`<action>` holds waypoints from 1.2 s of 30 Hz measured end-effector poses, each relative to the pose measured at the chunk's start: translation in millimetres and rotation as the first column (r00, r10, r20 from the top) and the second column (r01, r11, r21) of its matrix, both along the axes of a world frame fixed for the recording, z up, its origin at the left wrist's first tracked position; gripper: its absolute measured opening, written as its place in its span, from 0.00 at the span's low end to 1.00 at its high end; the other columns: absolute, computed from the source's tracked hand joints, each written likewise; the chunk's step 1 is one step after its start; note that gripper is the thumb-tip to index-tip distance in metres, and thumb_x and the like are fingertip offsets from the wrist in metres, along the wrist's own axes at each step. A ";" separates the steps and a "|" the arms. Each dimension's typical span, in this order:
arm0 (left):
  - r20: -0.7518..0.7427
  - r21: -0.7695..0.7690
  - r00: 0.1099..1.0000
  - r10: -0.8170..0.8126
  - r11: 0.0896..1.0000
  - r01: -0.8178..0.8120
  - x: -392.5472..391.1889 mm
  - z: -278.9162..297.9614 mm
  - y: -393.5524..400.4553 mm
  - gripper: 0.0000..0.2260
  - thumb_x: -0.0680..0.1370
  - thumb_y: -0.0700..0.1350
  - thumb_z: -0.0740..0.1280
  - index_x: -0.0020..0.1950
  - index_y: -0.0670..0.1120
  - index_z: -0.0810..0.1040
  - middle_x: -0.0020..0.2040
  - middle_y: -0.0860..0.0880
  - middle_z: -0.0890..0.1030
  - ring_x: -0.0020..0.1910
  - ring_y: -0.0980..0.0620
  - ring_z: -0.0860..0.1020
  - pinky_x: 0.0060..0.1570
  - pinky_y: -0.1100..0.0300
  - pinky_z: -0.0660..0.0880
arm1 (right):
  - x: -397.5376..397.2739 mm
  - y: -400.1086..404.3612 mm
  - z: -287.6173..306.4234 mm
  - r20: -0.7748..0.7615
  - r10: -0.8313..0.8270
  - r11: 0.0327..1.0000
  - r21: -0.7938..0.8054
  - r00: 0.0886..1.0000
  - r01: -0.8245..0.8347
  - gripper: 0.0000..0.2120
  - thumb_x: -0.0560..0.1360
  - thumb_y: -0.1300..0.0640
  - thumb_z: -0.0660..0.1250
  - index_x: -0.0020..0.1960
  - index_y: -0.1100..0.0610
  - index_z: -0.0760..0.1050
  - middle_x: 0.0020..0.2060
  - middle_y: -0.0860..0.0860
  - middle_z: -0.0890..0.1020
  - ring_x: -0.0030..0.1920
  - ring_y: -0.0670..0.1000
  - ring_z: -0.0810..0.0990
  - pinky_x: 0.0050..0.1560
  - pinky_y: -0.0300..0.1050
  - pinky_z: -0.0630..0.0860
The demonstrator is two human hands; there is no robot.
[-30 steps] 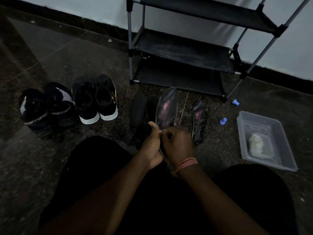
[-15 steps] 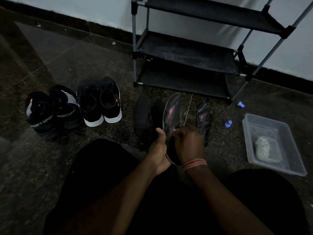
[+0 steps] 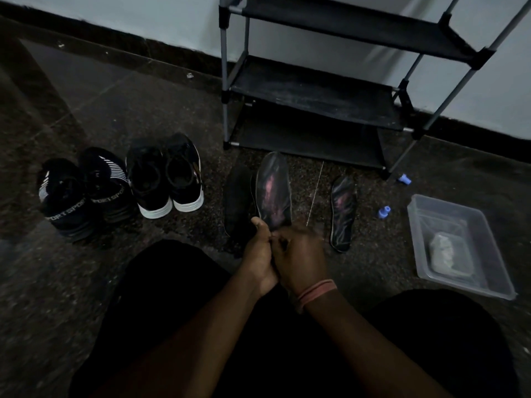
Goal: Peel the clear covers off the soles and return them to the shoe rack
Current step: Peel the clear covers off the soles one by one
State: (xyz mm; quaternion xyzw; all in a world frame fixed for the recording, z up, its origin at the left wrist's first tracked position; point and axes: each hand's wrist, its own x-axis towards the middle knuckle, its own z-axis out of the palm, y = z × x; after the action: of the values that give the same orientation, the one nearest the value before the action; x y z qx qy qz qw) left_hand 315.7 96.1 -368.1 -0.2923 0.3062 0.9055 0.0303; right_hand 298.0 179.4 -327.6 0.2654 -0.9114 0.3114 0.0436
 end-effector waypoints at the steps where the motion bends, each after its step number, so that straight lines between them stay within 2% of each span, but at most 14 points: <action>1: -0.003 0.010 1.000 -0.002 1.000 0.002 0.5 1.3 0.6 0.35 0.80 0.69 0.49 0.61 0.43 0.82 0.58 0.41 0.85 0.54 0.47 0.85 0.51 0.52 0.80 | -6.9 2.3 0.7 0.006 -0.008 1.000 -0.017 1.000 0.009 0.06 0.72 0.60 0.69 0.36 0.55 0.81 0.36 0.54 0.80 0.35 0.52 0.79 0.36 0.43 0.71; 5: -0.039 0.049 0.999 -0.038 0.998 0.039 1.1 1.8 5.7 0.34 0.80 0.68 0.48 0.68 0.46 0.79 0.64 0.42 0.82 0.61 0.46 0.82 0.58 0.50 0.78 | -24.4 12.4 6.4 -0.059 -0.130 0.989 -0.083 0.990 0.125 0.06 0.70 0.65 0.70 0.35 0.60 0.81 0.36 0.57 0.81 0.36 0.56 0.79 0.39 0.47 0.77; 10: -0.022 0.045 1.000 0.003 0.999 -0.002 -0.2 -3.5 -1.9 0.36 0.79 0.70 0.50 0.66 0.42 0.79 0.62 0.39 0.83 0.61 0.44 0.82 0.58 0.50 0.78 | 1.5 0.8 1.9 -0.002 0.044 0.998 -0.052 0.999 -0.044 0.07 0.70 0.62 0.71 0.34 0.56 0.79 0.33 0.54 0.79 0.33 0.51 0.77 0.37 0.48 0.72; 13: -0.033 0.044 0.999 -0.020 0.999 0.021 -1.6 -0.3 2.7 0.33 0.81 0.67 0.49 0.62 0.43 0.81 0.59 0.41 0.85 0.55 0.48 0.85 0.51 0.53 0.80 | -14.5 1.4 2.3 0.011 -0.104 0.986 -0.132 0.995 0.104 0.05 0.69 0.63 0.72 0.35 0.59 0.80 0.35 0.55 0.80 0.35 0.53 0.79 0.38 0.45 0.73; 16: -0.035 0.024 0.998 -0.056 0.998 0.057 0.7 0.0 7.8 0.31 0.82 0.66 0.49 0.62 0.46 0.81 0.59 0.44 0.85 0.55 0.49 0.85 0.52 0.54 0.80 | -19.0 5.6 5.5 -0.035 -0.191 0.972 -0.145 0.981 0.184 0.04 0.70 0.65 0.71 0.36 0.60 0.80 0.37 0.57 0.80 0.37 0.55 0.79 0.39 0.45 0.75; 20: -0.040 0.005 0.999 -0.031 1.000 0.031 2.4 -1.1 2.4 0.31 0.82 0.66 0.51 0.60 0.44 0.82 0.55 0.42 0.86 0.52 0.49 0.86 0.48 0.55 0.80 | 3.2 -1.4 -2.0 -0.004 -0.036 0.998 -0.045 0.999 0.035 0.06 0.71 0.62 0.70 0.35 0.58 0.79 0.35 0.56 0.79 0.35 0.54 0.78 0.36 0.39 0.66; 21: -0.042 0.007 0.999 -0.034 0.999 0.034 1.8 -0.5 1.0 0.31 0.82 0.66 0.51 0.60 0.43 0.82 0.55 0.42 0.86 0.51 0.49 0.86 0.47 0.55 0.80 | 0.8 -1.8 -2.3 0.010 -0.031 0.998 -0.053 0.999 0.031 0.06 0.71 0.62 0.70 0.35 0.58 0.80 0.34 0.55 0.79 0.34 0.53 0.78 0.36 0.39 0.68; 23: -0.046 0.016 0.998 -0.054 0.998 0.055 1.5 1.1 1.7 0.32 0.81 0.67 0.50 0.62 0.44 0.81 0.60 0.41 0.85 0.54 0.48 0.85 0.50 0.54 0.80 | -12.6 2.7 -0.9 0.007 -0.098 0.989 -0.113 0.995 0.099 0.04 0.70 0.63 0.72 0.36 0.59 0.81 0.34 0.55 0.81 0.35 0.53 0.79 0.37 0.45 0.74; 25: -0.060 0.038 0.997 -0.054 0.998 0.056 1.2 -0.9 4.1 0.32 0.82 0.66 0.50 0.66 0.45 0.79 0.63 0.42 0.83 0.60 0.48 0.83 0.57 0.52 0.78 | -25.1 10.1 3.7 -0.041 -0.173 0.973 -0.159 0.984 0.165 0.04 0.69 0.65 0.73 0.35 0.61 0.81 0.35 0.56 0.82 0.37 0.55 0.80 0.38 0.47 0.76; 27: -0.078 0.062 0.996 -0.046 0.997 0.051 3.8 -2.9 4.2 0.32 0.82 0.66 0.50 0.68 0.45 0.78 0.65 0.42 0.82 0.62 0.47 0.82 0.60 0.51 0.77 | -25.3 13.0 4.7 -0.100 -0.138 0.986 -0.111 0.985 0.127 0.06 0.70 0.65 0.72 0.35 0.60 0.81 0.34 0.56 0.81 0.36 0.55 0.80 0.38 0.47 0.76; 29: -0.075 0.059 0.997 -0.028 0.998 0.032 3.7 -3.3 3.0 0.32 0.81 0.66 0.50 0.64 0.44 0.81 0.62 0.41 0.83 0.59 0.47 0.83 0.56 0.52 0.79 | -12.3 9.1 1.4 -0.077 -0.033 0.998 -0.052 0.996 0.029 0.06 0.69 0.64 0.71 0.34 0.57 0.80 0.33 0.54 0.80 0.34 0.53 0.78 0.39 0.45 0.73; 31: -0.072 0.054 0.997 -0.024 0.998 0.028 2.6 -3.1 0.7 0.32 0.81 0.67 0.51 0.60 0.43 0.82 0.58 0.41 0.85 0.55 0.47 0.85 0.53 0.52 0.79 | -4.1 4.1 -1.0 0.011 0.026 0.996 -0.081 1.000 -0.025 0.06 0.69 0.63 0.72 0.34 0.56 0.80 0.33 0.52 0.80 0.34 0.50 0.78 0.39 0.44 0.73; 33: -0.080 0.052 0.997 -0.022 0.998 0.027 1.3 -3.2 0.2 0.32 0.82 0.65 0.50 0.62 0.42 0.80 0.58 0.42 0.85 0.55 0.48 0.85 0.54 0.53 0.80 | -11.3 4.0 0.0 0.066 -0.031 0.988 -0.149 0.997 0.041 0.05 0.70 0.62 0.72 0.36 0.56 0.81 0.35 0.51 0.81 0.35 0.47 0.79 0.40 0.44 0.75; 36: -0.082 0.078 0.996 -0.038 0.996 0.045 2.4 -2.9 3.7 0.30 0.83 0.64 0.49 0.63 0.44 0.80 0.61 0.42 0.84 0.59 0.48 0.84 0.64 0.50 0.75 | -23.3 11.2 2.3 -0.025 -0.144 0.973 -0.183 0.989 0.138 0.04 0.70 0.65 0.71 0.37 0.59 0.81 0.35 0.54 0.80 0.36 0.51 0.79 0.38 0.45 0.76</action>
State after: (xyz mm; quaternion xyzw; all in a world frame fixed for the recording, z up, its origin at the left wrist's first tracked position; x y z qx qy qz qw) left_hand 318.1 99.8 -371.0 -0.2478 0.2770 0.9271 0.0484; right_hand 274.7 190.6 -325.2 0.2008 -0.8949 0.3840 0.1068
